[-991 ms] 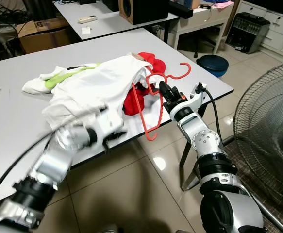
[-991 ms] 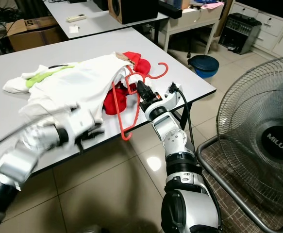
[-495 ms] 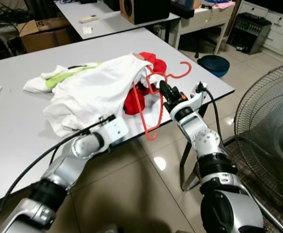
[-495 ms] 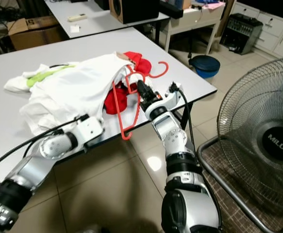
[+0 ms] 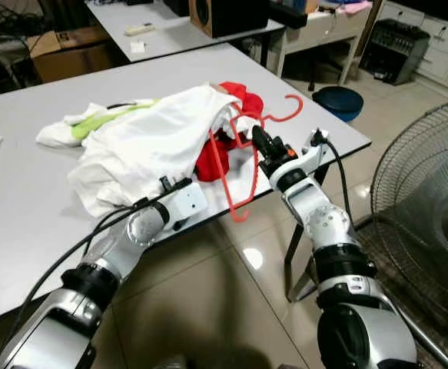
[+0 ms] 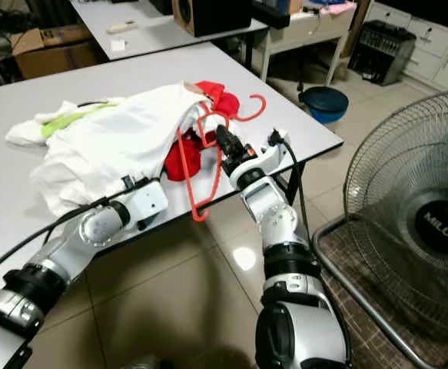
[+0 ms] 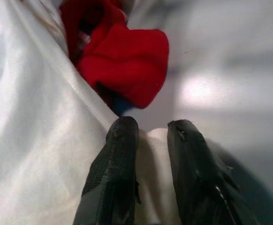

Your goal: Hang hanger

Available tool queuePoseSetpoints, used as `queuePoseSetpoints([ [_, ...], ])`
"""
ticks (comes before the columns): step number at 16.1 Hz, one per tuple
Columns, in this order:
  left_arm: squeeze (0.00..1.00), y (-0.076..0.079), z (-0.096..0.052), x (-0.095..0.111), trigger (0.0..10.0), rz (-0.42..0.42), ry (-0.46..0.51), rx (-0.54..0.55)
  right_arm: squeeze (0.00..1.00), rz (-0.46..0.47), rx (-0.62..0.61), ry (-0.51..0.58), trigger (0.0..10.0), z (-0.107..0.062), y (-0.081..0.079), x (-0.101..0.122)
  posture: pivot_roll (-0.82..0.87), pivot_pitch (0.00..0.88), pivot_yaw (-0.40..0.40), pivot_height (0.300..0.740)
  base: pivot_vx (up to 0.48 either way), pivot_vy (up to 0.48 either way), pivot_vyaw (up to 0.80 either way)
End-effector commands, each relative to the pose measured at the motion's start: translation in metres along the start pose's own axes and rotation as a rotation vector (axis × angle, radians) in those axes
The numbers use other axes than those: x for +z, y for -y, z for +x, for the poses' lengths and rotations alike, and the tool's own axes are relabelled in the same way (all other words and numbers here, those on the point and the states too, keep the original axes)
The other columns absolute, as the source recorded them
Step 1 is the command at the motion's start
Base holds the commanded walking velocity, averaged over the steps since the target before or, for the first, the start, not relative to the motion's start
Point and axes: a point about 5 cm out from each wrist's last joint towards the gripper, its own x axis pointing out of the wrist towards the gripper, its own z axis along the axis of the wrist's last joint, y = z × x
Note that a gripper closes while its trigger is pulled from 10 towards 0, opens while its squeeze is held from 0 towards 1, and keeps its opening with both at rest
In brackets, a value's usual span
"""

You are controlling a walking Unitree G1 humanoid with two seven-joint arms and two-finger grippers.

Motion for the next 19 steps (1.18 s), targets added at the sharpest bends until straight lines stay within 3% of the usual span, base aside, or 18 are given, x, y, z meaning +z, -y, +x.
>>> queuePoseSetpoints([
  [1,0.00,0.007,0.000,-0.005,10.0,0.019,-0.025,-0.029,0.00,-0.005,0.011,-0.008,10.0,-0.001,-0.002,-0.001,0.01,0.000,0.041,0.740,0.000,0.000,0.00],
  [6,0.00,0.007,-0.005,-0.021,10.0,0.057,-0.086,-0.045,0.00,-0.003,0.002,0.010,10.0,-0.004,0.000,0.003,0.01,0.000,0.046,0.740,0.000,0.000,0.00],
  [7,0.00,0.009,-0.005,-0.024,7.3,0.043,-0.104,-0.057,0.00,-0.002,0.002,0.009,10.0,-0.004,0.000,0.002,0.01,0.000,0.044,0.740,0.000,0.000,0.00],
  [8,0.00,0.011,-0.006,-0.029,0.0,-0.011,-0.134,-0.073,0.00,-0.002,0.001,0.006,10.0,-0.004,0.000,0.002,0.01,0.000,0.044,0.740,0.000,0.000,0.00],
  [10,0.00,0.016,-0.007,-0.035,0.0,-0.204,-0.178,-0.094,0.00,-0.001,0.000,0.004,10.0,-0.003,0.000,0.002,0.02,0.000,0.040,0.740,0.000,0.000,0.00],
  [19,0.00,0.019,-0.014,-0.040,0.0,-0.215,-0.170,-0.118,0.00,-0.001,-0.003,0.004,10.0,-0.004,0.001,0.003,0.02,0.000,0.039,0.740,0.000,0.000,0.00],
])
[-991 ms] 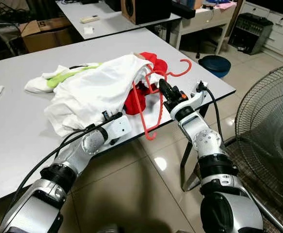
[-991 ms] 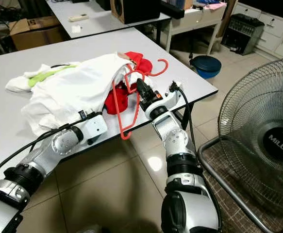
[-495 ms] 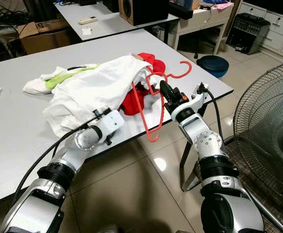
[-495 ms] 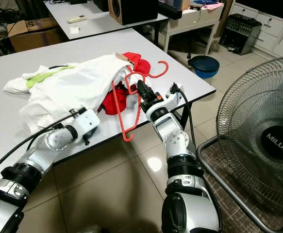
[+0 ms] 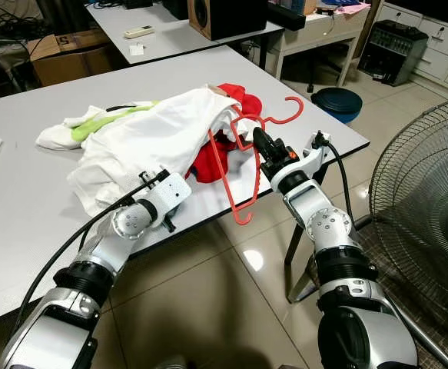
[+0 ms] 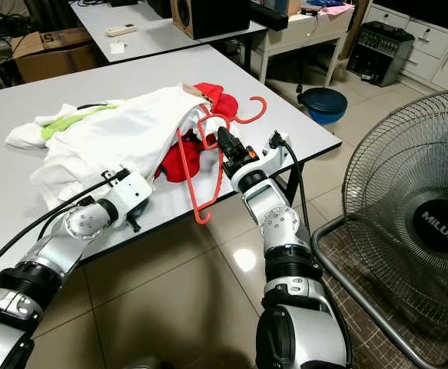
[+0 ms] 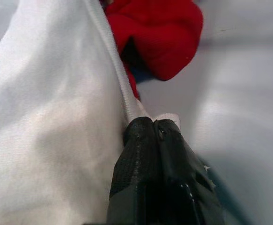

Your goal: Hang hanger

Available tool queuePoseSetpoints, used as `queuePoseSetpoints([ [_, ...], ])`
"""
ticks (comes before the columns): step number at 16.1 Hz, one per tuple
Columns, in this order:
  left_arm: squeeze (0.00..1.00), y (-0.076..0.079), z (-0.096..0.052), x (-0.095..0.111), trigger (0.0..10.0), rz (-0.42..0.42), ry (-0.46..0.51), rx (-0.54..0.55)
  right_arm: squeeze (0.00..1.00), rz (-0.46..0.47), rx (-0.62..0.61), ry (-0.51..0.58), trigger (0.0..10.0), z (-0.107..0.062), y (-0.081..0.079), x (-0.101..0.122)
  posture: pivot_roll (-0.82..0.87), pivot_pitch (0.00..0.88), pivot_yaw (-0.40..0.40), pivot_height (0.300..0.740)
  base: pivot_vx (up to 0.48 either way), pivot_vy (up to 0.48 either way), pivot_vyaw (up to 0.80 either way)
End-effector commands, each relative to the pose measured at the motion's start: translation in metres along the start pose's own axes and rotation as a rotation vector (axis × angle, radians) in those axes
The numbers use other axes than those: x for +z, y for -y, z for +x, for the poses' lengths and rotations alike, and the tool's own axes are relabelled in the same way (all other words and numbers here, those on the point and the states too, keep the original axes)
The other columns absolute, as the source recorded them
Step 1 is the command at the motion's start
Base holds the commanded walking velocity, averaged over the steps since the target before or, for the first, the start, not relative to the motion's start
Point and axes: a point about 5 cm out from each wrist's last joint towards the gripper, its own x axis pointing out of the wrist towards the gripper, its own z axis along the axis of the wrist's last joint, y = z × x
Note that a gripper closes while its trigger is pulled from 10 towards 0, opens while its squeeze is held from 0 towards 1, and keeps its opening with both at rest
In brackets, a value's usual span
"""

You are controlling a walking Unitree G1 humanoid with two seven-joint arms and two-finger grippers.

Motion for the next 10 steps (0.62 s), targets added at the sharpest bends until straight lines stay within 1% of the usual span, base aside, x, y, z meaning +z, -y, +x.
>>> queuePoseSetpoints([
  [1,0.00,0.024,-0.005,-0.026,0.0,0.000,-0.101,-0.109,0.00,-0.007,0.007,0.011,10.0,0.000,-0.003,0.003,0.02,0.000,0.040,0.740,0.000,0.000,0.00],
  [2,0.00,0.026,-0.006,-0.025,0.0,-0.012,-0.088,-0.124,0.00,-0.008,0.006,0.011,10.0,0.000,-0.002,0.003,0.02,0.000,0.040,0.740,0.000,0.000,0.00],
  [3,0.00,0.025,-0.007,-0.022,0.0,-0.032,-0.065,-0.117,0.00,-0.008,0.006,0.012,10.0,0.000,-0.002,0.003,0.02,0.000,0.041,0.740,0.000,0.000,0.00],
  [4,0.00,0.020,-0.009,-0.016,0.0,-0.084,-0.005,-0.105,0.00,-0.008,0.006,0.015,10.0,0.000,-0.003,0.004,0.02,0.000,0.041,0.740,0.000,0.000,0.00],
  [5,0.00,0.014,-0.012,-0.008,0.0,-0.144,0.075,-0.091,0.00,-0.008,0.006,0.017,10.0,-0.001,-0.003,0.005,0.02,0.000,0.045,0.740,0.000,0.000,0.00],
  [6,0.00,0.005,-0.017,-0.003,0.0,-0.170,0.124,-0.058,0.00,-0.008,0.006,0.020,10.0,-0.001,-0.002,0.006,0.02,0.000,0.047,0.740,0.000,0.000,0.00],
  [8,0.00,-0.012,-0.031,0.001,0.0,-0.169,0.189,0.001,0.00,-0.008,0.005,0.023,10.0,-0.003,-0.001,0.007,0.02,0.000,0.044,0.740,0.000,0.000,0.00],
  [9,0.00,-0.014,-0.033,0.001,0.0,-0.166,0.195,0.005,0.00,-0.008,0.004,0.023,10.0,-0.003,-0.001,0.007,0.03,0.000,0.039,0.740,0.000,0.000,0.00],
  [10,0.00,-0.010,-0.034,0.001,0.0,-0.140,0.194,-0.019,0.00,-0.007,0.003,0.020,10.0,-0.003,0.000,0.006,0.03,0.000,0.039,0.740,0.000,0.000,0.00],
])
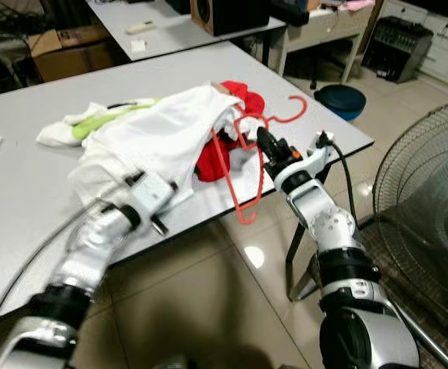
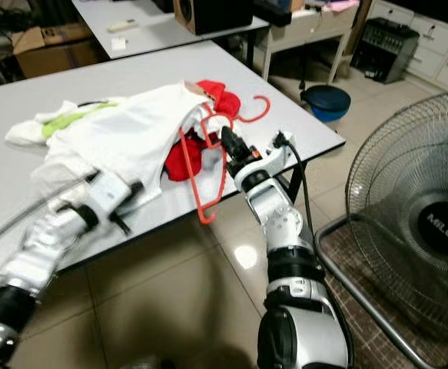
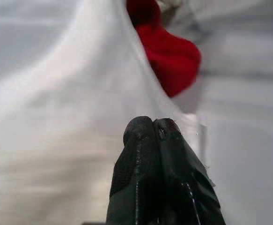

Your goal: Hang hanger

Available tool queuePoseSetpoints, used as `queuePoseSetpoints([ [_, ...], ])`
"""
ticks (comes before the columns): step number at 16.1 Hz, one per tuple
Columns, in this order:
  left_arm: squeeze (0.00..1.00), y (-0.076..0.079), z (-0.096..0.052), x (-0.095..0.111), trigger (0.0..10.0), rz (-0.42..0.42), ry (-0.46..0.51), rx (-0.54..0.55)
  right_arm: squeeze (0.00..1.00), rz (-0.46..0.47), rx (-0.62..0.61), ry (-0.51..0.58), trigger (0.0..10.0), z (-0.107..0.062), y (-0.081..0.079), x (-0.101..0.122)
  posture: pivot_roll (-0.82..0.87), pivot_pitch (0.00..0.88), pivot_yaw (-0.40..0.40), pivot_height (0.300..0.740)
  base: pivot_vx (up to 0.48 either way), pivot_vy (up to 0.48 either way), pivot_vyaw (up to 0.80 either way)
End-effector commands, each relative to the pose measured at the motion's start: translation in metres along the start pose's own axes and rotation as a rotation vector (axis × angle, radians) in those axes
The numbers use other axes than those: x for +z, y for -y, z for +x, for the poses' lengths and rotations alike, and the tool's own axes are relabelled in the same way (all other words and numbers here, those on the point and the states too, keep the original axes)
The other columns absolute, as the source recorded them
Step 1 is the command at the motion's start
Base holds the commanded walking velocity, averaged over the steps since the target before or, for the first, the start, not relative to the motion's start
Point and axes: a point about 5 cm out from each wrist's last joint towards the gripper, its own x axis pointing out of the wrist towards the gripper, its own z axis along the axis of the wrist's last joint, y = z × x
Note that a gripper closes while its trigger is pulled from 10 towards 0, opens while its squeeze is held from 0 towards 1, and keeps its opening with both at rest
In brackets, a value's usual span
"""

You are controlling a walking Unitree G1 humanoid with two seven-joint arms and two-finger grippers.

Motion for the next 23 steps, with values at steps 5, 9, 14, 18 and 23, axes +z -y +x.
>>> queuePoseSetpoints([
  [5,0.29,0.022,0.006,0.004,10.0,-0.003,0.036,-0.039,0.00,0.002,0.012,-0.007,10.0,0.003,-0.005,-0.001,0.03,0.000,0.037,0.740,0.000,0.000,0.00],
  [9,1.00,0.027,0.010,0.003,10.0,0.031,0.026,-0.056,0.00,0.000,0.015,-0.007,10.0,0.004,-0.006,-0.001,0.03,0.000,0.039,0.740,0.000,0.000,0.00],
  [14,1.00,0.026,0.021,-0.002,10.0,-0.050,-0.010,-0.036,0.00,0.003,0.016,-0.006,10.0,0.004,-0.006,-0.001,0.02,0.000,0.041,0.740,0.000,0.000,0.00],
  [18,0.16,0.025,0.027,-0.015,10.0,0.004,-0.137,-0.025,0.00,0.002,0.018,-0.012,10.0,0.005,-0.006,-0.001,0.02,0.000,0.037,0.740,0.000,0.000,0.00],
  [23,0.00,0.026,0.030,-0.029,4.2,-0.024,-0.263,-0.053,0.00,-0.001,0.023,-0.015,10.0,0.005,-0.007,-0.001,0.01,0.000,0.038,0.740,0.000,0.000,0.00],
])
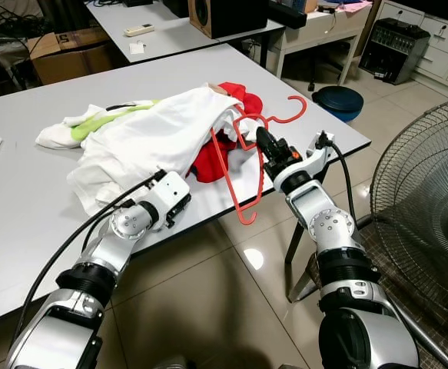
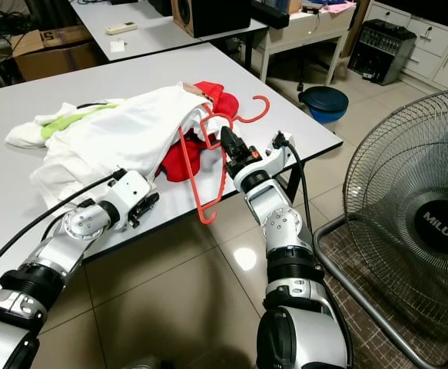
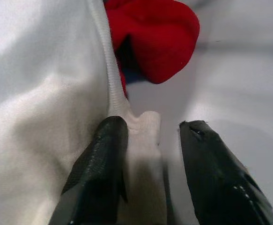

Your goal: Hang hanger

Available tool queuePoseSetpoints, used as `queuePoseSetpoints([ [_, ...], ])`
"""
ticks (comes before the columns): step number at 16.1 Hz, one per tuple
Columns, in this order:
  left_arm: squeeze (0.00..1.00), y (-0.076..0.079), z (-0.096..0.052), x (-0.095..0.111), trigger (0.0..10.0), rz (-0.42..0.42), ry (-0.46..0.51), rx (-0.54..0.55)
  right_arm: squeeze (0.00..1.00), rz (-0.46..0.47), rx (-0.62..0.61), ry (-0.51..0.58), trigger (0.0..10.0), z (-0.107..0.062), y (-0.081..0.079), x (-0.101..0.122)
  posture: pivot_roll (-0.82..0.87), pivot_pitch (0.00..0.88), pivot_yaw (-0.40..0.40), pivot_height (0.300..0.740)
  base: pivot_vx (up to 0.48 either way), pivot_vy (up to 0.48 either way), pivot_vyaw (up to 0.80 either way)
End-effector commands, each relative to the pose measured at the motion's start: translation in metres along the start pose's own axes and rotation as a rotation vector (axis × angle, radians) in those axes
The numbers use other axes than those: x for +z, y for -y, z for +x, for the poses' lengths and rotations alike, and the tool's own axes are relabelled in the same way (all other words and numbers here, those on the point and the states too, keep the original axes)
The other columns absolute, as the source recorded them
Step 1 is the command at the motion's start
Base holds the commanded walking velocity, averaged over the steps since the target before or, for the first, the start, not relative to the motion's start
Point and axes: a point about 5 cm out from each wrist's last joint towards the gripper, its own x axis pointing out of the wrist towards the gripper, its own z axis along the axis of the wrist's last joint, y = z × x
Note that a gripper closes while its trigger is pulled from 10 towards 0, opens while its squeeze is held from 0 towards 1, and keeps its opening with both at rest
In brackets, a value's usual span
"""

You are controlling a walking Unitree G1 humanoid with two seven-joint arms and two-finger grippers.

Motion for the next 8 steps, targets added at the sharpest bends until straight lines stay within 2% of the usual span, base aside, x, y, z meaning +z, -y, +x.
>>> queuePoseSetpoints([
  [1,0.00,0.0110,-0.0019,-0.0207,0.0,-0.039,-0.103,-0.053,0.00,-0.005,0.020,-0.012,10.0,0.0040,-0.0060,-0.0005,0.01,0.000,0.039,0.740,0.000,0.000,0.00],
  [8,0.00,0.0119,-0.0020,-0.0263,0.0,-0.132,-0.132,-0.054,0.00,-0.006,0.017,-0.014,10.0,0.0042,-0.0059,-0.0005,0.01,0.000,0.035,0.740,0.000,0.000,0.00],
])
